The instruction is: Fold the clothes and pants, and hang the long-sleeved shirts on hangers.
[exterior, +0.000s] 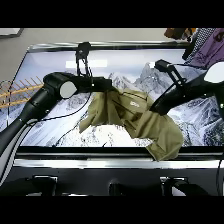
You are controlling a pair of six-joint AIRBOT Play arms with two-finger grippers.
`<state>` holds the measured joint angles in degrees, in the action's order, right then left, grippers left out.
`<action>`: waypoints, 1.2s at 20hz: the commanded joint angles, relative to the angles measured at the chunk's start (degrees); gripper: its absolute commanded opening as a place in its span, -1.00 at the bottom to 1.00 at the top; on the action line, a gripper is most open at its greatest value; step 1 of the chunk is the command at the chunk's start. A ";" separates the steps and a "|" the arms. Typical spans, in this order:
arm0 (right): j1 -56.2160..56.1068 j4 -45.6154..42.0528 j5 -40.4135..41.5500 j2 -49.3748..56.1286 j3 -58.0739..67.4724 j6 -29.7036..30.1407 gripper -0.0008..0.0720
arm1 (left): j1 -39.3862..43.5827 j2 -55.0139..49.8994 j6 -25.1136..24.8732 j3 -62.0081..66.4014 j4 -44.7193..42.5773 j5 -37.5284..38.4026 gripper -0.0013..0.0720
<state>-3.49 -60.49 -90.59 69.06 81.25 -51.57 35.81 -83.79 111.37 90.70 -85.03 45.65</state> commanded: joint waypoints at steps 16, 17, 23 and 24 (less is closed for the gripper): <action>-0.04 16.15 9.38 1.99 0.22 4.44 -0.93 | 8.85 3.26 -7.04 2.10 0.20 15.39 -0.92; -0.04 15.30 9.07 0.94 0.22 4.44 -0.93 | 8.79 3.26 -7.04 0.98 0.24 14.16 -0.92; -0.04 12.59 5.68 -2.12 0.20 4.52 -0.93 | 7.89 3.37 -7.04 0.81 2.89 11.78 0.09; -0.04 11.93 5.25 -2.10 0.20 5.53 -0.93 | 7.02 3.78 -7.06 1.33 3.65 12.09 0.74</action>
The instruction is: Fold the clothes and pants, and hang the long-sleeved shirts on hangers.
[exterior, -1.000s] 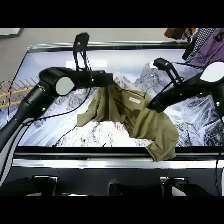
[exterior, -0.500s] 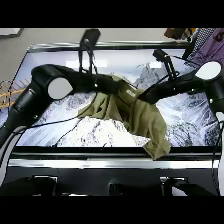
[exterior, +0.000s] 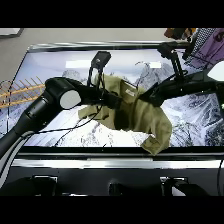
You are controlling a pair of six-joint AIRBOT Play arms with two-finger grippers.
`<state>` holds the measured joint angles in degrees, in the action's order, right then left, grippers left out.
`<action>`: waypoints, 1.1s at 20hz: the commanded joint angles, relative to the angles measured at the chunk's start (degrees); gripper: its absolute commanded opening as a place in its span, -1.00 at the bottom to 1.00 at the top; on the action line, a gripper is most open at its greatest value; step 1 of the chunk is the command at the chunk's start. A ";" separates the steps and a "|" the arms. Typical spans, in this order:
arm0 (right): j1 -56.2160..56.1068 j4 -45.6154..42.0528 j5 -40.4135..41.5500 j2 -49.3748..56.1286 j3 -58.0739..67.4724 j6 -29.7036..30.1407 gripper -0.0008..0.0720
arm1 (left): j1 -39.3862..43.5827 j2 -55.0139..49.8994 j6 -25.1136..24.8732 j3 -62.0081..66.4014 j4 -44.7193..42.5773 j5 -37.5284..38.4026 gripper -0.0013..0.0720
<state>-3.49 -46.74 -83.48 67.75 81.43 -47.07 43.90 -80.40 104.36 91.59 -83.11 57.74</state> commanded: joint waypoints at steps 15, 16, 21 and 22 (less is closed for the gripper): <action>-0.04 -3.23 -2.25 4.35 -0.04 28.96 -0.93 | -15.02 8.68 -36.37 -3.28 4.17 8.90 0.89; -0.04 -3.23 -2.38 4.59 -0.04 29.55 -0.93 | -17.29 9.77 -42.77 -5.44 9.14 9.14 0.89; -0.04 -0.81 -3.93 5.22 -0.02 31.06 -0.93 | -23.21 10.93 -62.27 -12.81 18.21 9.77 0.89; -0.04 -0.83 -4.24 5.25 -0.02 31.06 -0.93 | -23.19 10.49 -65.90 -13.07 18.23 9.77 0.89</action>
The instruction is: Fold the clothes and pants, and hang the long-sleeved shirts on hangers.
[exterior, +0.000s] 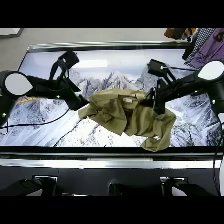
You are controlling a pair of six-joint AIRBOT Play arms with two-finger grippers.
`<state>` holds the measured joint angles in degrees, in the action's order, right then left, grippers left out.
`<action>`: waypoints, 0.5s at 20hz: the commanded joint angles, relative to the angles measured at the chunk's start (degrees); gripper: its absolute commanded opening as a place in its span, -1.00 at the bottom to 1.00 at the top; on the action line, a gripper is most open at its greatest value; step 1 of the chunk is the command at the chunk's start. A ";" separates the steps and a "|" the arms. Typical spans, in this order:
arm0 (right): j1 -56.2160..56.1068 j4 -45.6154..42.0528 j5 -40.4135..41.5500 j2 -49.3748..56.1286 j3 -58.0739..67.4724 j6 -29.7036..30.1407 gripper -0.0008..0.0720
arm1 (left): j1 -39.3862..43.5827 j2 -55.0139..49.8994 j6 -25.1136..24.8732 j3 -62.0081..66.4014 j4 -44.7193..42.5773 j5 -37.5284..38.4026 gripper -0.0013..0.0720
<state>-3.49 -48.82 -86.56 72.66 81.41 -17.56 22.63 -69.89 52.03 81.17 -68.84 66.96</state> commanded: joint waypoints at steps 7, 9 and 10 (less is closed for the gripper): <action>-0.07 1.46 -0.44 0.50 0.00 2.43 -0.93 | -1.46 -2.64 -22.99 -2.64 6.16 -2.08 0.89; -0.07 1.46 -0.31 0.50 -0.02 3.08 -0.93 | -1.46 -3.45 -23.80 -2.64 7.85 -2.05 0.89; -0.07 1.57 -0.33 0.50 0.00 3.08 -0.93 | -1.46 -3.91 -23.80 -2.64 8.66 -2.05 0.89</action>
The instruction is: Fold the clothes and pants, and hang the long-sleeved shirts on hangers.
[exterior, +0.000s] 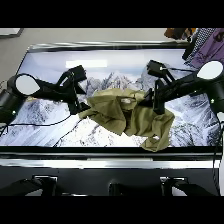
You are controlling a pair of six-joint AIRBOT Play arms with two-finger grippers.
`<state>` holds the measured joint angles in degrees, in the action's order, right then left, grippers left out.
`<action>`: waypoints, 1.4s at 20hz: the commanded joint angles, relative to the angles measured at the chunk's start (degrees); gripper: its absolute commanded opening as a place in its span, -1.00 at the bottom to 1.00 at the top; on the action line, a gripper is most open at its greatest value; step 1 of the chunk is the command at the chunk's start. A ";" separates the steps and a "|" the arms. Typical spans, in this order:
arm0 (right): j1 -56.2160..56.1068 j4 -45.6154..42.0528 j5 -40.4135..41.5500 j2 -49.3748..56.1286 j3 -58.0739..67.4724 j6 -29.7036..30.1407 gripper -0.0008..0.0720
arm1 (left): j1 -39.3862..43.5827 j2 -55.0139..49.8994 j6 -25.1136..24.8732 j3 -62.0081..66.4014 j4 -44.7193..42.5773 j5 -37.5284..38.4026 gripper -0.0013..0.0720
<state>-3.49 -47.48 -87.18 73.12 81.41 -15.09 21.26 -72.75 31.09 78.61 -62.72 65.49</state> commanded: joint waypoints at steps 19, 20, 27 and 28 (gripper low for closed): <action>-0.04 0.33 0.26 0.98 0.00 0.90 -0.87 | 0.74 -5.88 -7.56 -0.07 8.76 -3.56 -0.91; -0.04 0.33 0.48 0.94 0.00 0.70 -0.50 | 0.72 -5.73 -7.56 -0.07 8.76 -3.61 -0.91; 0.87 -7.21 6.47 -4.98 0.04 -10.71 0.43 | 0.76 -3.50 -9.35 -0.07 8.72 -3.61 -0.92; 2.12 -7.63 6.16 -6.47 0.07 -12.41 0.43 | 0.76 -3.04 -9.33 -0.07 8.72 -3.58 -0.92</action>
<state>-2.74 -51.86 -82.37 69.80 81.43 -21.85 21.98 -76.82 22.90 78.52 -53.91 61.73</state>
